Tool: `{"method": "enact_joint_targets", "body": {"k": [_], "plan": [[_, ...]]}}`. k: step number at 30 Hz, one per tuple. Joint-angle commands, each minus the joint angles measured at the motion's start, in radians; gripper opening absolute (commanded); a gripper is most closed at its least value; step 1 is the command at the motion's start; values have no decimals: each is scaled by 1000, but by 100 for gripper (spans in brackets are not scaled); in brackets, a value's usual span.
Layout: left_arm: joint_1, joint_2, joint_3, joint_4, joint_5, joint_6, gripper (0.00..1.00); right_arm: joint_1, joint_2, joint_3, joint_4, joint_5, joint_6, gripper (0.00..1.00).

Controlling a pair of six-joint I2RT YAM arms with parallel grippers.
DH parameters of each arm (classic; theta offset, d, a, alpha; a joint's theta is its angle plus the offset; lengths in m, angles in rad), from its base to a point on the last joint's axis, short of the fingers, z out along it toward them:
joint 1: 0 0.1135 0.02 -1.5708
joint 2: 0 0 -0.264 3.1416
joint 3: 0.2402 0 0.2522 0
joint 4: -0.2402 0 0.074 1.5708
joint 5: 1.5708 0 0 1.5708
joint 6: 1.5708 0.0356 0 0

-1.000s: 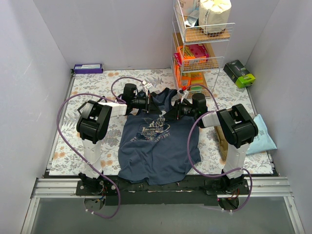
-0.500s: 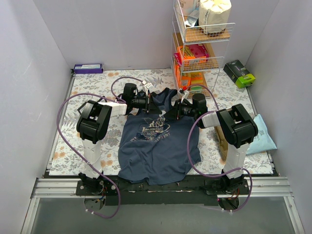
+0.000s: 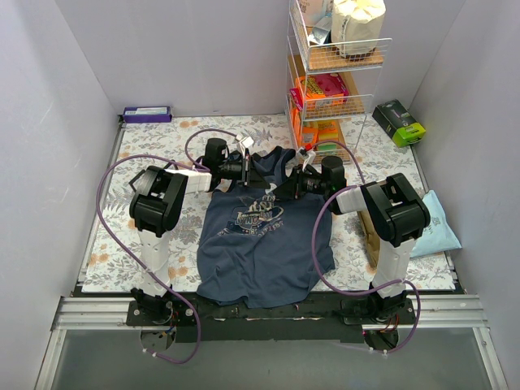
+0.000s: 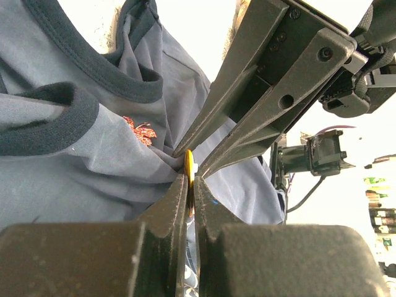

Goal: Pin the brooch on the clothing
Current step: Pin the brooch to the clothes.

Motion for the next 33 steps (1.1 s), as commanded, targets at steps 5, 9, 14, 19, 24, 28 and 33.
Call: {"method": "enact_joint_targets", "body": {"k": [5, 9, 14, 19, 24, 28, 33], "plan": [[-32, 7, 11, 141, 136, -140, 0, 34, -6, 4, 102, -21, -5, 33], [-27, 15, 8, 163, 147, -161, 0, 34, -11, 3, 102, -21, -10, 34], [-23, 27, 10, 178, 161, -184, 0, 34, -15, 1, 103, -24, -14, 36], [-24, 34, 7, 204, 170, -204, 0, 37, -15, 0, 108, -25, -16, 37], [-21, 38, 8, 213, 175, -215, 0, 39, -15, 1, 111, -31, -19, 39], [-17, 41, 5, 233, 179, -236, 0, 40, -18, -3, 108, -33, -25, 41], [-8, 52, 4, 271, 190, -281, 0, 40, -24, -11, 108, -33, -30, 43]]}}
